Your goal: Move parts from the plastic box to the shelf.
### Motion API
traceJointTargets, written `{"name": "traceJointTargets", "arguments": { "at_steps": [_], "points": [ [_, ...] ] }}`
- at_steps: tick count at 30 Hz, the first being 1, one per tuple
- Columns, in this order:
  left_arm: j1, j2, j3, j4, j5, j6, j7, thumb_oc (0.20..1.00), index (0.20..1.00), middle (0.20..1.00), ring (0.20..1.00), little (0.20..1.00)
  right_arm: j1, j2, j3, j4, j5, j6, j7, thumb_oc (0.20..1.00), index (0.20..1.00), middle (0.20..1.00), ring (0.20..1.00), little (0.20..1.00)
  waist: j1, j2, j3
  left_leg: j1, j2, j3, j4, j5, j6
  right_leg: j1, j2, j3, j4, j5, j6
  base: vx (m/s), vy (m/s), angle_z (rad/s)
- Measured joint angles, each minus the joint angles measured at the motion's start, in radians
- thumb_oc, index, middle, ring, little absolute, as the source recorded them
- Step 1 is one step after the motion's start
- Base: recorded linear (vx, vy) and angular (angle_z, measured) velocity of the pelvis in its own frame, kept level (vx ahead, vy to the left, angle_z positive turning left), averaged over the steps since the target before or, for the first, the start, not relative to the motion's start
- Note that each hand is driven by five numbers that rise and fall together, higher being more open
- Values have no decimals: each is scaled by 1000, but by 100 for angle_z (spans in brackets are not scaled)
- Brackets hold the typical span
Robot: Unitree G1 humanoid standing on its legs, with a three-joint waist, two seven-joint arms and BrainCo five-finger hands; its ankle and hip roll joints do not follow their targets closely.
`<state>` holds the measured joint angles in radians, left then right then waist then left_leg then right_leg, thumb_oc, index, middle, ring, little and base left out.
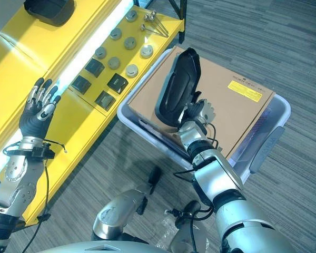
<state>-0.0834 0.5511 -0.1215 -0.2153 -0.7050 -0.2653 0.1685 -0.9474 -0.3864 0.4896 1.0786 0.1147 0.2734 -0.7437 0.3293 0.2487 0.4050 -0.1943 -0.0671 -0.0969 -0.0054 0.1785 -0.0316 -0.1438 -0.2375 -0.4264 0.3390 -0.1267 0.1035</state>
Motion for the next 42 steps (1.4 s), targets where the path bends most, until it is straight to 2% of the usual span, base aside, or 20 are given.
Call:
{"name": "traceJointTargets", "arguments": {
  "at_steps": [7,10,13,14,15,16,17,18,20,23,27,31,32,33,37,42],
  "points": [
    [0,0,0,-1,0,-2,-9,1000,1000,1000,1000,1000,3,-34,-3,-2,67,-65,-8,200,200,200,200,200,-6,0,0,0,0,3,0,1,1,1,1,1,-6,1,0,-8,-21,0],
    [0,0,1,-10,0,-3,-9,1000,1000,1000,1000,1000,87,-108,-59,-195,91,-122,-26,200,200,200,200,200,-35,-2,0,2,4,17,-1,7,10,4,7,9,-21,9,1,1,-34,-8],
    [22,-1,19,-19,0,-2,-27,1000,1000,1000,1000,1000,234,-201,-163,-552,93,-167,-27,200,200,200,200,200,-71,-10,4,24,19,42,-15,7,11,21,32,35,-61,33,-1,43,-26,-28],
    [56,-1,51,-43,-1,0,-31,1000,1000,1000,1000,1000,302,-212,-199,-708,91,-194,-28,200,200,200,200,200,-106,-30,6,50,24,51,-17,7,11,51,43,45,-88,42,-3,77,-17,-55],
    [67,-1,85,-58,-1,12,-32,1000,1000,1000,1000,1000,383,-214,-236,-874,88,-202,-25,200,200,200,200,200,-148,-69,0,82,36,61,-18,-3,5,79,56,61,-108,47,-7,151,-38,-45],
    [66,-1,103,-59,-2,26,-32,1000,1000,1000,1000,1000,425,-211,-246,-953,79,-204,-23,200,200,200,200,200,-164,-91,-13,94,44,71,-18,-13,14,89,65,70,-111,46,-10,141,-39,-45],
    [55,-3,109,-62,-2,47,-32,1000,1000,1000,1000,1000,468,-205,-271,-1022,77,-202,-15,200,200,200,200,200,-185,-115,-21,109,53,82,-18,-30,-1,96,71,81,-113,44,-13,137,-45,-30],
    [47,-4,108,-64,-2,71,-33,1000,1000,1000,1000,1000,512,-198,-291,-1068,74,-203,2,200,200,200,200,200,-193,-129,-32,125,55,91,-17,-35,2,112,76,88,-115,43,-15,83,-35,-42],
    [34,-3,99,-61,-7,100,-49,1000,1000,1000,1000,1000,525,-176,-308,-1038,69,-201,14,200,200,200,200,200,-214,-154,-61,142,66,115,-16,-49,-1,120,89,115,-132,53,-23,85,-48,-40],
    [-13,-3,60,-48,-20,140,-87,1000,1000,1000,1000,1000,526,-175,-308,-992,66,-189,22,200,200,200,200,200,-250,-152,-68,156,79,126,-17,-50,-1,152,106,119,-175,81,-26,84,-54,-13],
    [-75,-43,-1,-48,-48,212,-128,1000,1000,1000,1000,1000,562,-175,-310,-986,65,-182,55,200,200,200,200,200,-266,-142,-91,183,88,142,-18,-57,1,197,125,137,-238,114,-29,148,-81,-14],
    [-99,-85,-60,-44,-58,245,-113,1000,1000,1000,1000,1000,637,-170,-295,-987,66,-181,90,200,200,200,200,200,-278,-148,-151,230,87,162,-40,-67,6,246,132,157,-288,129,-24,124,-66,-17],
    [-96,-105,-63,-43,-57,247,-105,1000,1000,1000,1000,1000,672,-167,-299,-987,68,-182,89,385,385,385,385,385,-278,-152,-164,251,88,172,-50,-66,9,266,137,165,-308,134,-24,87,-70,-19],
    [-88,-120,-63,-43,-57,248,-99,1000,1000,1000,1000,1000,707,-161,-307,-985,76,-182,87,1000,1000,1000,1000,1000,-280,-159,-178,262,88,177,-52,-66,11,283,139,168,-327,139,-24,72,-62,-18],
    [-17,-123,-19,-22,-55,258,-75,1000,1000,1000,1000,1000,819,-165,-402,-981,78,-182,80,1000,1000,1000,1000,1000,-290,-180,-202,283,94,179,-66,-69,9,322,156,169,-385,162,-29,55,-47,-6],
    [-15,-118,21,-5,-14,265,-73,1000,1000,1000,1000,1000,765,-159,-406,-946,97,-179,80,1000,1000,1000,1000,1000,-263,-182,-204,283,93,177,-70,-66,10,338,156,162,-405,172,-28,52,3,4]
  ]
}}
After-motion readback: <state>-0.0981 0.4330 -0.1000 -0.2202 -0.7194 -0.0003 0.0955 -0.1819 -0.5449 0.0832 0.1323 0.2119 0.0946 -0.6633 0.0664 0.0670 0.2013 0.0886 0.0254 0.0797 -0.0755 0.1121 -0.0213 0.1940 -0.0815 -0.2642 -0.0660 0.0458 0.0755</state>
